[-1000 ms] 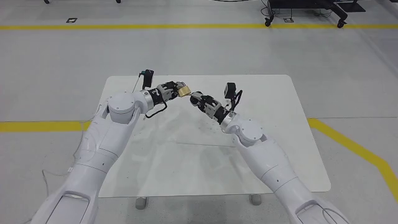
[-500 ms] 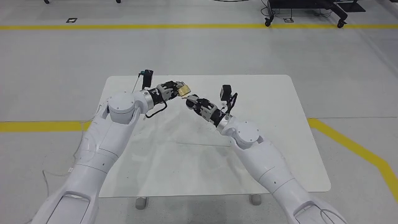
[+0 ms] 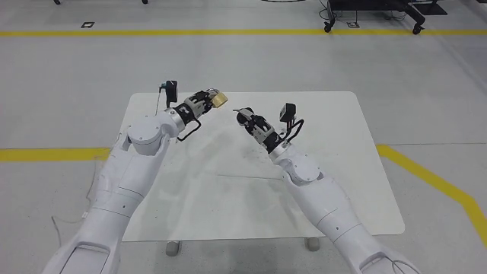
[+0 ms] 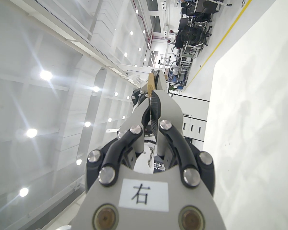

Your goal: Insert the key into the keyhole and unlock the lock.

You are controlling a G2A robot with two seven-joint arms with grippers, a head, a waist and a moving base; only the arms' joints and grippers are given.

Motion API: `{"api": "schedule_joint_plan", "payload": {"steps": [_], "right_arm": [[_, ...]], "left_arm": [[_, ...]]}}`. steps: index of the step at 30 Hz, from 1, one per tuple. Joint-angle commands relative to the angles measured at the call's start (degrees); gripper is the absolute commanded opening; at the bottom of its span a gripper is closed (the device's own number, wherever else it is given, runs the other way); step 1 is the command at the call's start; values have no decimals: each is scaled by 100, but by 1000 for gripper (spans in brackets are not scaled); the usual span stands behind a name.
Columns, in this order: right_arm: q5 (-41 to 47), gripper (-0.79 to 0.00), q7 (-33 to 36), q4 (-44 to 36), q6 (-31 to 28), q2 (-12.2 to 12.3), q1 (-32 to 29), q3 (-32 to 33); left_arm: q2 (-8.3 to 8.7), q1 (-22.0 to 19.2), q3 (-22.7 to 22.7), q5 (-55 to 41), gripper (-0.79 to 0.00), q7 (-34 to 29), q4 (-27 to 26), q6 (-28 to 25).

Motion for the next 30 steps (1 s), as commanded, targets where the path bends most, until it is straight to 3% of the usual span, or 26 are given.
{"api": "schedule_joint_plan", "payload": {"steps": [1, 8, 13, 20, 24, 30], "right_arm": [[-9, -785, -4, 2, 3, 1, 1, 0], [-29, -785, -36, -8, 7, 2, -7, 5], [-995, -785, -1274, -503, -136, -35, -301, -135], [-1679, -785, -2476, -915, 87, -156, -494, -408], [-1816, -785, -2899, -833, 409, -254, -360, -565], [-1664, -785, -3081, -571, 430, -368, -164, -634]], "left_arm": [[-9, 52, -26, -102, -785, 45, -35, -67], [-51, 153, -118, -598, -785, 85, -36, -101], [-66, 229, -118, -542, -785, 227, -118, -294], [-89, 211, 1, -301, -785, 243, -142, -236], [-96, 213, 12, -227, -785, 248, -158, -289], [-98, 232, -3, -149, -785, 230, -182, -321]]}}
